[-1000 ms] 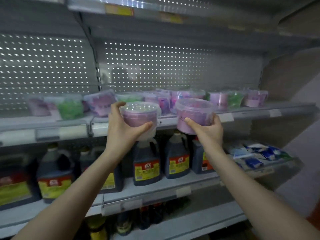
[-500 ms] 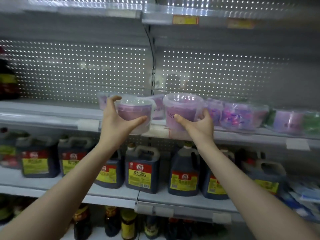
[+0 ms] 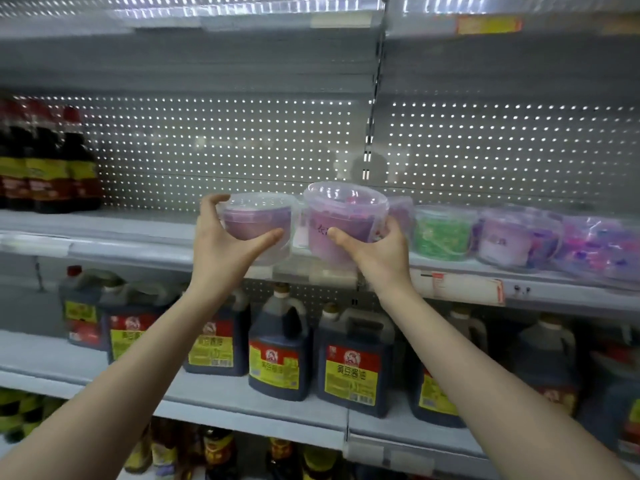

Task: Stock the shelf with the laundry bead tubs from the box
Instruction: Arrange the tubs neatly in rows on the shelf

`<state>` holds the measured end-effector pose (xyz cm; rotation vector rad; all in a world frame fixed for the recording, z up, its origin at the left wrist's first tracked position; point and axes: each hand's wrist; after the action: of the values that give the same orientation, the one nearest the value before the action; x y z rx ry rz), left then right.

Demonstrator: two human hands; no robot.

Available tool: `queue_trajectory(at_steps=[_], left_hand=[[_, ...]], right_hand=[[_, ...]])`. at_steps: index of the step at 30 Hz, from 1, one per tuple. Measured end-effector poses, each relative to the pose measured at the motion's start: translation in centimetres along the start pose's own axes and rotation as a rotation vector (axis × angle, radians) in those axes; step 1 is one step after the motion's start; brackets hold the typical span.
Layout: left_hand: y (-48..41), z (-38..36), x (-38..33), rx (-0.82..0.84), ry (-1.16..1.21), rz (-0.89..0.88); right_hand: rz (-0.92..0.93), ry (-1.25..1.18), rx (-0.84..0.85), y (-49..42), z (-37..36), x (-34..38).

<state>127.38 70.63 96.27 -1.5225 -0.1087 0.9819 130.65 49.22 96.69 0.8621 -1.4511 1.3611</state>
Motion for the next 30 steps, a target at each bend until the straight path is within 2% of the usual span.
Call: queue_trajectory(at_steps=[10,13,17,20,22,24,27,30], left_hand=[[-7.9,5.7,10.6,0.064,-0.004,0.000],[-9.3,6.1,13.4,0.115,-0.010,0.018],[-10.1,6.4,15.9,0.206,-0.083,0.031],[-11.0,7.1,17.3,0.359,-0.194,0.089],[-11.6,7.7,17.7,0.435,-0.279,0.117],[-11.6,8.1,17.5,0.408,-0.295,0.089],[-10.7,8.1,16.3,0.316,-0.300,-0.055],[-9.6,8.2,14.8,0.303,-0.282,-0.220]], right_hand=[[-0.052,0.163,-0.156,-2.7,-13.9,1.2],[-0.068,0.353,-0.188,-3.8,-15.9,1.3],[-0.020,0.792,-0.226,-4.6,-17.1,0.9],[-0.021,0.939,-0.248,-5.2,-17.7,0.4],[-0.070,0.931,-0.238,-5.5,-17.7,0.5],[-0.110,0.859,-0.220,-5.4,-17.5,0.8],[-0.110,0.728,-0.199,-5.1,-17.1,0.8],[-0.066,0.657,-0.225,-4.9,-16.5,0.7]])
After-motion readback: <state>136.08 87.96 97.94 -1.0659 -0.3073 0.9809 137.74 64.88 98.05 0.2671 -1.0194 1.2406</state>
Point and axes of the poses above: each hand's wrist, its own y-axis away from the middle knuckle, its own z-axis out of the back of the hand, x = y × z, and after that the axes turned 14 degrees about -z, right-handed
